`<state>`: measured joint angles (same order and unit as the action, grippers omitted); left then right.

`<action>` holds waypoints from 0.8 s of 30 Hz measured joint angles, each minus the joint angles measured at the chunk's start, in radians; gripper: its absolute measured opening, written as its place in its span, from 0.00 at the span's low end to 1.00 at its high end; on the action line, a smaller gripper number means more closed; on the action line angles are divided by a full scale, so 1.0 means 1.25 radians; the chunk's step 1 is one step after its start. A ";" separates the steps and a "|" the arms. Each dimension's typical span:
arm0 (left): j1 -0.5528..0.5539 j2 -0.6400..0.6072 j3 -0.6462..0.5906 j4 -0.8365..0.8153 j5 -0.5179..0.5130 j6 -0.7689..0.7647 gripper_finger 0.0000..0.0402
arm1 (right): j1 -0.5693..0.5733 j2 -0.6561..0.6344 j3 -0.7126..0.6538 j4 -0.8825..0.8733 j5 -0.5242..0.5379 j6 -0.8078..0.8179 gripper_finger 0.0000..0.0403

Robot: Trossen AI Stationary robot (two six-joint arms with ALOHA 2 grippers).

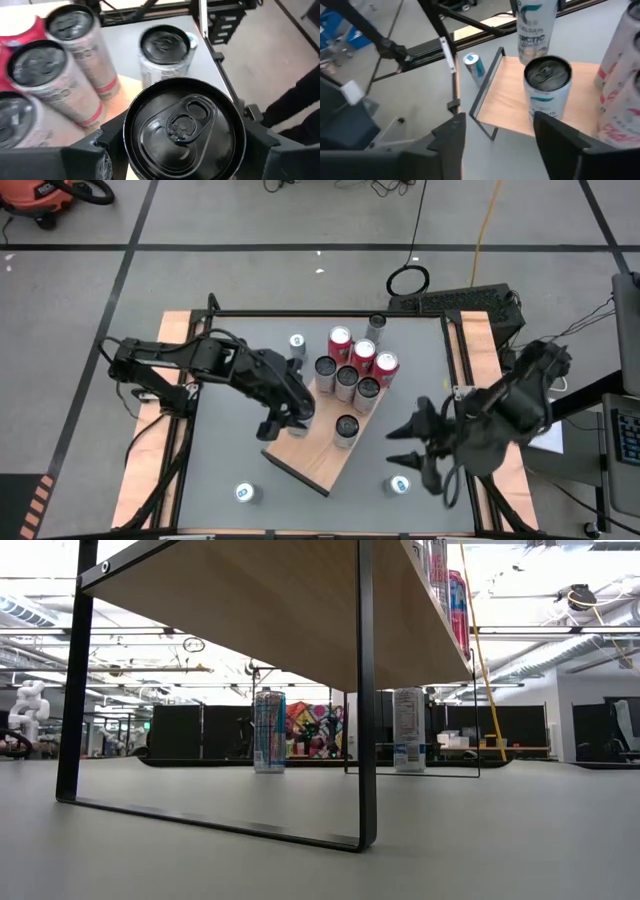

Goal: Place canned beverage on shelf
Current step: Put the white blue soda can on the shelf aligned with the other white blue soda cans

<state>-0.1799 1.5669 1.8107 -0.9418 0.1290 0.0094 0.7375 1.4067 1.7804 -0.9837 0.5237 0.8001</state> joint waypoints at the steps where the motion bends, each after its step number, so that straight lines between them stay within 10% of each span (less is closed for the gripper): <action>1: -0.002 0.000 -0.006 0.002 0.001 0.004 0.62 | 0.007 0.000 -0.030 0.029 0.018 0.001 0.48; 15: -0.014 0.001 -0.017 0.066 -0.005 -0.002 0.62 | -0.016 0.000 -0.467 0.535 0.042 -0.017 0.04; 24: -0.014 0.002 -0.017 0.078 -0.013 0.029 0.62 | -0.075 0.000 -0.521 0.554 0.046 -0.025 0.01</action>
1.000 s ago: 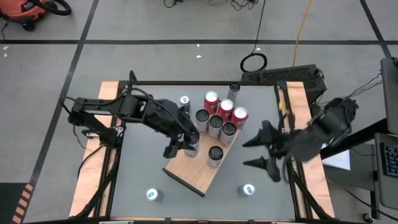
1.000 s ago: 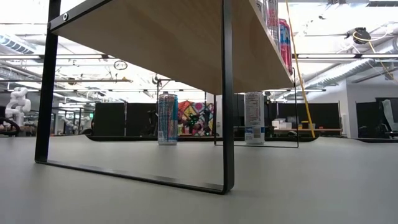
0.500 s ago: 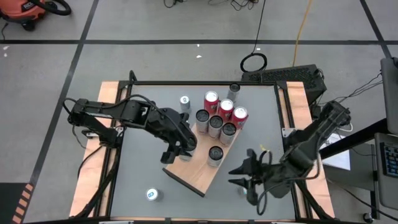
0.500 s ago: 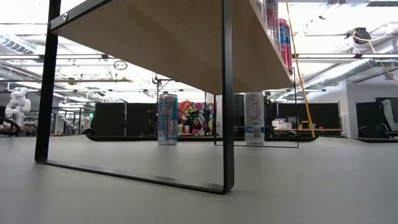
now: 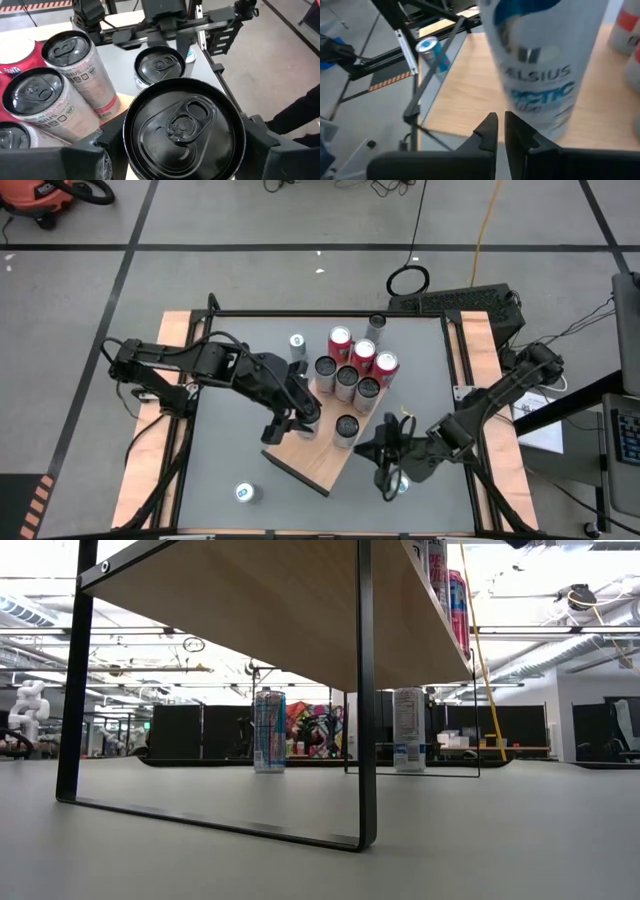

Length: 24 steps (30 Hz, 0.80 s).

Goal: Place canned beverage on shelf
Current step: Put the white blue soda can on the shelf aligned with the other white blue soda cans

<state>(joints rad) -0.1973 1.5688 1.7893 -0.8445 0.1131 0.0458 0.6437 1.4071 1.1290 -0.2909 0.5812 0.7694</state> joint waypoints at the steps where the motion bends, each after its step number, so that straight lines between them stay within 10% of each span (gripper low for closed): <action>1: 0.000 0.000 0.000 0.000 -0.001 0.006 0.62 | -0.005 0.000 0.000 0.000 0.000 -0.010 0.01; 24: 0.011 0.000 -0.076 0.094 -0.033 0.032 0.62 | -0.042 -0.003 0.000 -0.048 -0.082 0.026 0.00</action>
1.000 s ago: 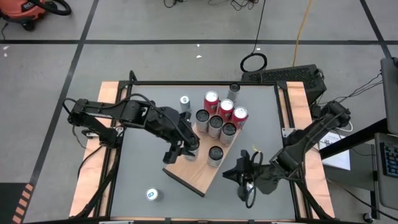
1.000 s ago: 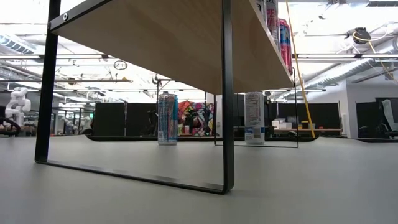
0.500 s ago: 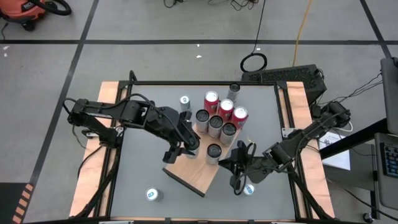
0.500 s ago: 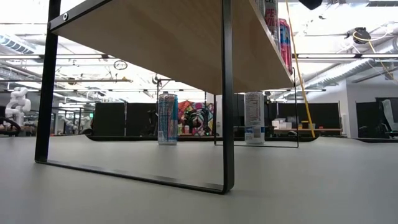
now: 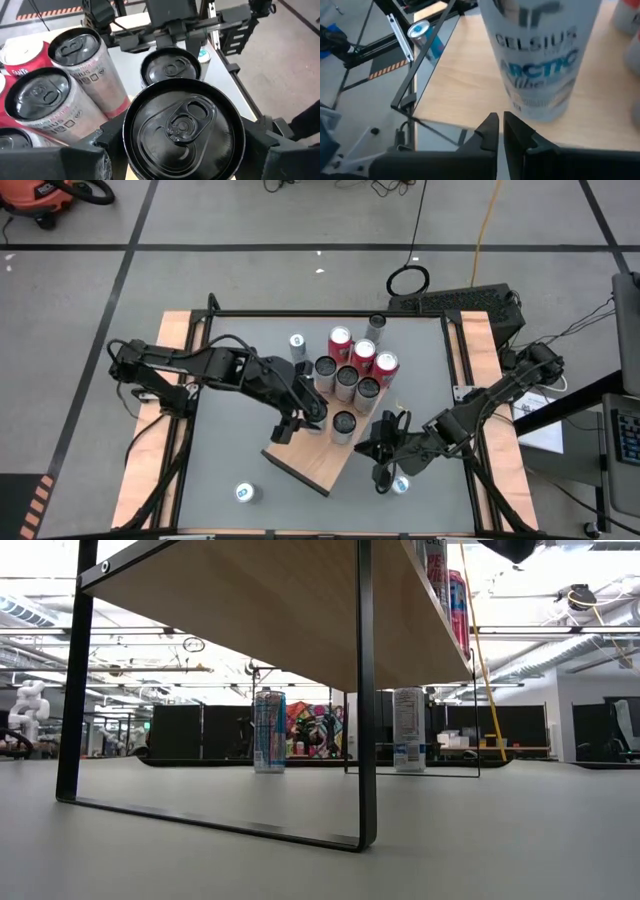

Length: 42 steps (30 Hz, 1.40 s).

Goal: Place canned beverage on shelf
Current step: Put the white blue soda can on the shelf aligned with the other white blue soda cans

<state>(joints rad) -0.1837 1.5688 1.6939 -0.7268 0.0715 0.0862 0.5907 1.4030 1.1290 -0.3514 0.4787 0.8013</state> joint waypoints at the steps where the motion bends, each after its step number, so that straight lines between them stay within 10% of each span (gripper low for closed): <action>1: 0.000 0.000 -0.003 0.005 0.000 0.000 0.62 | 0.000 -0.001 0.000 -0.006 -0.006 0.015 0.00; 42: 0.005 0.017 -0.131 0.158 -0.015 0.041 0.62 | -0.032 -0.004 0.072 -0.266 -0.029 0.075 0.00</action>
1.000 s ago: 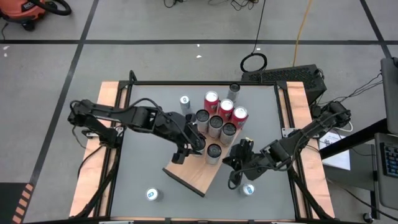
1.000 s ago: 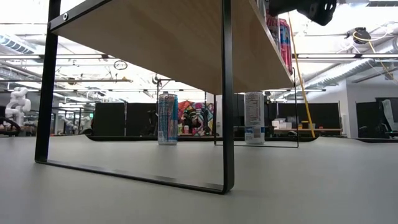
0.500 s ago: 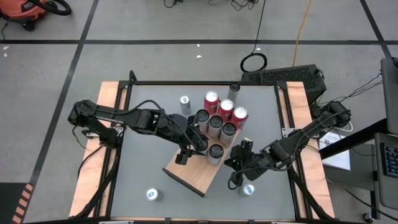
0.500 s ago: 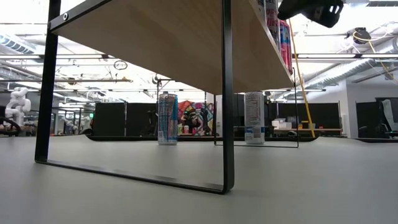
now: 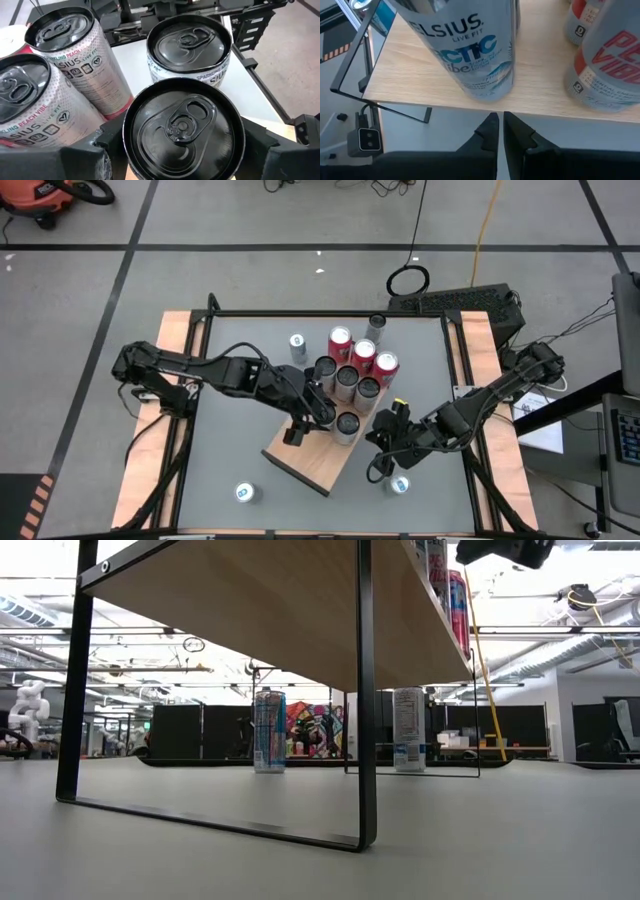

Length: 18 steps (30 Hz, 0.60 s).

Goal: Place canned beverage on shelf
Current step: Put the white blue soda can on the shelf aligned with the other white blue soda cans

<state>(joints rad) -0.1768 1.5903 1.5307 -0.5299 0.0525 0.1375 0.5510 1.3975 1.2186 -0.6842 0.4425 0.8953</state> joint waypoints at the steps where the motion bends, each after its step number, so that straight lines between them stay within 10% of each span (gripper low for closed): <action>1: 0.000 0.003 0.000 0.001 0.001 0.000 0.62 | 0.000 0.000 0.000 -0.002 -0.001 0.000 0.00; 18: -0.002 0.005 0.001 -0.005 0.000 -0.016 0.67 | 0.000 0.000 0.000 -0.001 -0.002 -0.001 0.00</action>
<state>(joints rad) -0.1791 1.5963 1.5317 -0.5365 0.0526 0.1179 0.5514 1.3975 1.2186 -0.6861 0.4402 0.8943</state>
